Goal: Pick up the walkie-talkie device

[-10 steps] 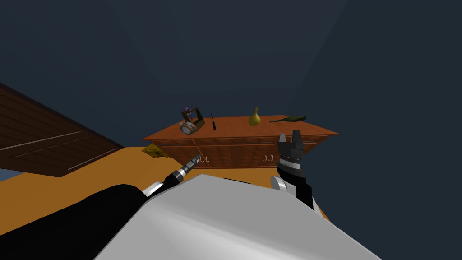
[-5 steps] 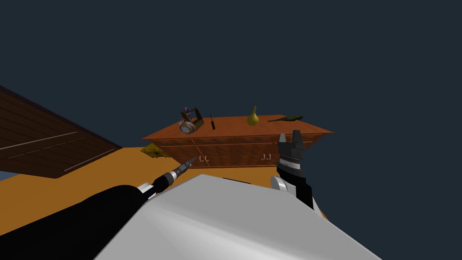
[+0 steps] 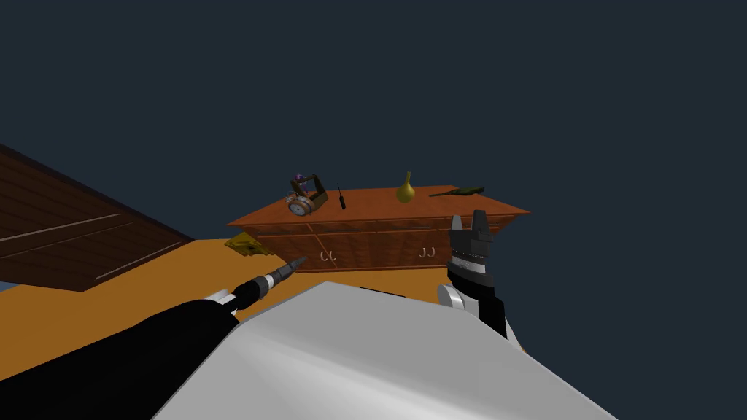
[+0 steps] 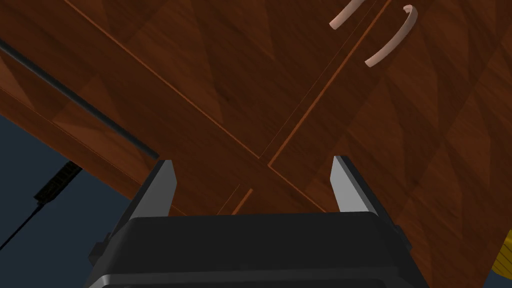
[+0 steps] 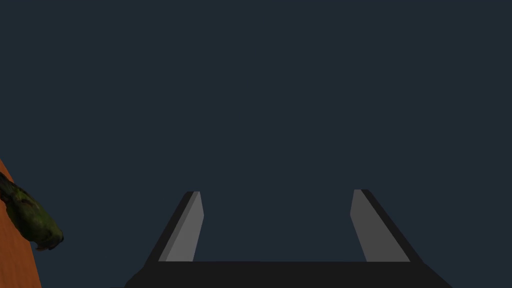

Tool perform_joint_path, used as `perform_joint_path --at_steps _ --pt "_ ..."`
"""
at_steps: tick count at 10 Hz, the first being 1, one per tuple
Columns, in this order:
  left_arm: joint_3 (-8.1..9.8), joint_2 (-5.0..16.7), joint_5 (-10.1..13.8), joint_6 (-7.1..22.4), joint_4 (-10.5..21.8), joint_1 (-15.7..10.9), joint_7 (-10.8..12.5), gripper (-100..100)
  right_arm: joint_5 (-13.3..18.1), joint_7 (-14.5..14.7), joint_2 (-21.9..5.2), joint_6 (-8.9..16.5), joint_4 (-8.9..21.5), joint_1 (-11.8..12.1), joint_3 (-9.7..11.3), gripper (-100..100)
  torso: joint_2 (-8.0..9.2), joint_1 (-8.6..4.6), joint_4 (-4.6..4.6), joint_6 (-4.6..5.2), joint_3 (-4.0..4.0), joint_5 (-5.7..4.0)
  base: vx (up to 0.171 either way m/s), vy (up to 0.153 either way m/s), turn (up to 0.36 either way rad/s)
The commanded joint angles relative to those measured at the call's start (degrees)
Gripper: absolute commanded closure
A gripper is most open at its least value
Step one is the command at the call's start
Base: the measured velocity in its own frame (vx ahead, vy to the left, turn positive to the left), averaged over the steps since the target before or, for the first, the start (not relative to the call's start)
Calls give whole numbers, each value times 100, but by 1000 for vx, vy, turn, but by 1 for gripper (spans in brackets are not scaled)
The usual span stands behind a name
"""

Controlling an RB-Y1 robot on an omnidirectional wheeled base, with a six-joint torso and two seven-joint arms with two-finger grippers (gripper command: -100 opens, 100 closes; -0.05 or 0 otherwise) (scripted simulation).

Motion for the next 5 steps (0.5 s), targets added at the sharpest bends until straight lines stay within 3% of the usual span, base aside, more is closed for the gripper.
perform_joint_path --at_steps 1,2,4,5 --pt "73 241 -37 60 51 102 71 -100 0 0 0 0 0 0 0 0 0 0 0 0 0 0 -7 -36 -21" --pt "176 437 -97 155 251 190 227 -100 0 0 0 0 0 0 0 0 1 -1 0 -1 1 0 -11 -44 -41" --pt "176 599 -97 155 251 190 227 -100 0 0 0 0 0 0 0 0 2 -4 1 -1 1 -1 -6 -35 -9" --pt "283 805 -156 244 438 268 374 -100 0 0 0 0 0 0 0 0 1 1 0 -2 1 0 6 -39 -46"
